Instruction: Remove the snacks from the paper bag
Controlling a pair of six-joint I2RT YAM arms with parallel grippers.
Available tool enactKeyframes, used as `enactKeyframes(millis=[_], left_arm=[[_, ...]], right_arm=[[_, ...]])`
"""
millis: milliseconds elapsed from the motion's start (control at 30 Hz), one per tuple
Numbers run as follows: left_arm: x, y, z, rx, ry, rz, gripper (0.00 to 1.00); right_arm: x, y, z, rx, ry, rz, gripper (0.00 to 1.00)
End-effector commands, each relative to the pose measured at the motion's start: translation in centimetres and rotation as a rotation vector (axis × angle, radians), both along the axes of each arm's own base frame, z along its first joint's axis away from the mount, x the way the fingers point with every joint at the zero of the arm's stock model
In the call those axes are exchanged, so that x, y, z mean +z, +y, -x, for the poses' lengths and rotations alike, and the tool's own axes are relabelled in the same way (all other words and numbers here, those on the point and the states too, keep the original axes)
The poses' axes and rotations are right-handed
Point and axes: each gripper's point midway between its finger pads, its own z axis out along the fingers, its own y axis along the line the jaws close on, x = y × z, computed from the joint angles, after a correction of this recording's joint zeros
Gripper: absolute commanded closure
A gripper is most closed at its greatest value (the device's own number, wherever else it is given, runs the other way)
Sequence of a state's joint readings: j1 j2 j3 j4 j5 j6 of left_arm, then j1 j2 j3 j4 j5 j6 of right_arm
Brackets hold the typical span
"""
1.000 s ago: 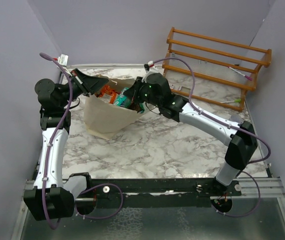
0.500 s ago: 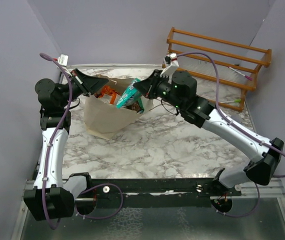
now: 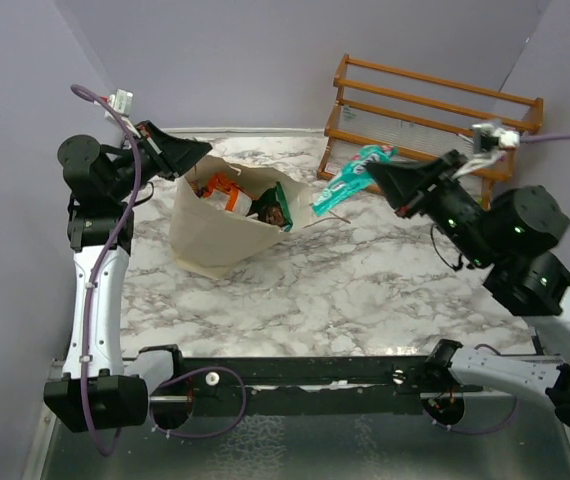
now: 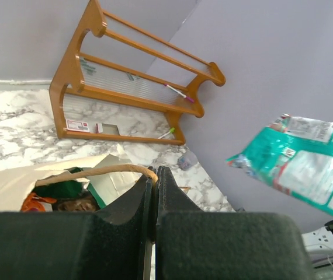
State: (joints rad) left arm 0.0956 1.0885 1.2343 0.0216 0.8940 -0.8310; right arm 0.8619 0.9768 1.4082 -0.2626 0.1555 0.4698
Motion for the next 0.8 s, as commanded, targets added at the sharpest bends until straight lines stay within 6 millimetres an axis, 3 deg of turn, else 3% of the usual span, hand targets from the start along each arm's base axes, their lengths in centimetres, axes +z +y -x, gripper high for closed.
enactKeyframes(millis=[0, 133, 300, 400, 567, 767], left_arm=[[1.8, 0.3, -0.9, 0.028, -0.062, -0.048, 1.00], [3.4, 1.1, -2.4, 0.082, -0.083, -0.086, 1.00], [5.1, 2.7, -4.3, 0.138, -0.133, -0.159, 1.00], [5.4, 4.8, -5.4, 0.197, -0.132, -0.178, 1.00], [6.6, 7.8, -7.1, 0.285, -0.144, -0.231, 1.00], [8.8, 7.1, -7.6, 0.218, -0.217, -0.174, 1.00]], right_arm=[[-3.6, -7.5, -0.1, -0.273, 0.023, 0.127, 0.99], [-8.7, -11.8, 1.1, -0.394, 0.098, 0.130, 0.99], [-14.5, -13.2, 2.3, -0.408, 0.208, 0.143, 0.99], [-15.7, -13.5, 2.4, -0.418, 0.245, 0.133, 0.99], [-15.8, -12.6, 2.2, -0.393, 0.225, 0.106, 0.99], [-16.8, -11.7, 1.4, -0.394, 0.244, 0.149, 0.99]])
